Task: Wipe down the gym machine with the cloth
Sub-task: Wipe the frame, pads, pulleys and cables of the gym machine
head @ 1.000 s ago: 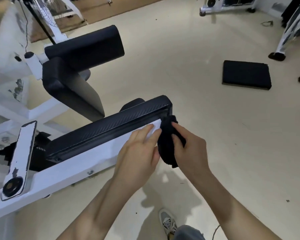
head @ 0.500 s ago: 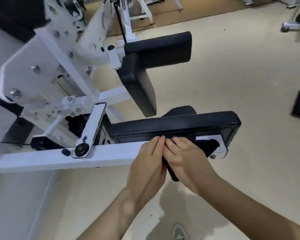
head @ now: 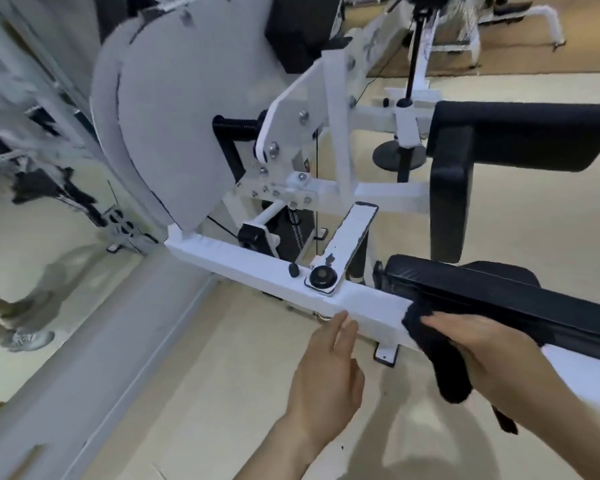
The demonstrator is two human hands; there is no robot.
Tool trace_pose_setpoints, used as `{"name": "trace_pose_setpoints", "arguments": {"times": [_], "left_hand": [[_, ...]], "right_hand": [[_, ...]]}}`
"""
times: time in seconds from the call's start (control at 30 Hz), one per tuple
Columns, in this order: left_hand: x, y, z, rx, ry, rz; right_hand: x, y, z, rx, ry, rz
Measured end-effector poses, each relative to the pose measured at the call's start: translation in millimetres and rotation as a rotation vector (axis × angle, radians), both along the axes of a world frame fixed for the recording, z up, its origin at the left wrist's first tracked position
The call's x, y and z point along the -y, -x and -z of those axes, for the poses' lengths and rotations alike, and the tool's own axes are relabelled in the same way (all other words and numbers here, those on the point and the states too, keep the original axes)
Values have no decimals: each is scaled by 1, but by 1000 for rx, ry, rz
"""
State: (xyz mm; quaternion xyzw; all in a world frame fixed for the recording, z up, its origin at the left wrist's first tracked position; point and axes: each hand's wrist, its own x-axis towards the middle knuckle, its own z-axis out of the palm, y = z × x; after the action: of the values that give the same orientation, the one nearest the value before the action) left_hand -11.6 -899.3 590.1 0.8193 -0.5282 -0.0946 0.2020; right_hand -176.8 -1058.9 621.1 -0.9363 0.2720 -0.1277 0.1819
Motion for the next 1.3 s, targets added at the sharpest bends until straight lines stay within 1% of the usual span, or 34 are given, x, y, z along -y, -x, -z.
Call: {"name": "trace_pose_setpoints", "arguments": {"times": [0.07,0.1,0.13,0.17,0.2,0.23,0.27,0.33,0.37,0.4,0.43,0.5,0.57,0.6,0.7,0.77,0.8,0.83,0.87,0.93,0.97,1.0,1.07,1.13,1.17,1.23,1.27,1.3], "left_hand": [[-15,-13,6,-44,7,-67],[-22,-20,8,-61,20,-96],[-27,-29,8,-74,34,-129],[-30,-38,7,-87,48,-163],[-33,-48,4,-106,64,-201],[-34,-59,2,-120,85,-237],[-35,-70,-1,-124,108,-268],[-37,-94,-2,-117,131,-311],[-37,-107,-2,-104,135,-323],[-38,-120,-2,-95,136,-334],[-37,-133,-1,-90,137,-338],[-36,-160,2,-91,135,-323],[-33,-187,3,-101,140,-319],[-30,-199,2,-108,139,-326],[-30,-232,-1,-127,149,-330],[-36,-251,0,-130,196,-296],[-41,-259,2,-185,244,-312],[-46,-266,3,-301,277,-355],[-50,-272,4,-454,303,-400],[-56,-286,11,-746,361,-457],[-58,-294,14,-833,394,-478],[-60,-303,16,-934,447,-509],[-64,-321,16,-978,503,-589],[-70,-337,17,-907,493,-663],[-71,-343,15,-869,482,-663],[-71,-345,11,-792,467,-618],[-68,-342,8,-703,446,-564],[-63,-335,5,-576,419,-477]], "right_hand": [[1,-4,-9,127,-8,96],[1,-19,-17,235,-42,112],[-2,-43,-28,325,-66,101],[-8,-70,-36,372,-60,71],[-15,-102,-41,361,-23,17],[-21,-133,-42,296,35,-46],[-28,-163,-38,173,96,-96],[-40,-214,-21,-161,243,-153],[-45,-234,-14,-293,321,-168],[-48,-252,-10,-376,371,-170],[-51,-269,-9,-408,395,-158],[-58,-295,-7,-416,402,-120],[-69,-308,-2,-368,403,-89],[-72,-308,1,-289,405,-75],[-67,-302,12,21,456,-62],[-68,-311,18,268,441,-138],[-73,-323,20,333,412,-169],[-79,-336,23,324,378,-176],[-88,-350,26,222,346,-166],[-107,-375,34,-62,303,-142],[-114,-388,36,-136,285,-145],[-120,-402,37,-171,264,-164],[-132,-427,37,-218,244,-196],[-139,-440,37,-194,232,-150],[-140,-440,37,-175,211,-141],[-136,-425,36,-181,193,-151],[-131,-412,35,-169,188,-145],[-126,-396,35,-142,177,-124]]}}
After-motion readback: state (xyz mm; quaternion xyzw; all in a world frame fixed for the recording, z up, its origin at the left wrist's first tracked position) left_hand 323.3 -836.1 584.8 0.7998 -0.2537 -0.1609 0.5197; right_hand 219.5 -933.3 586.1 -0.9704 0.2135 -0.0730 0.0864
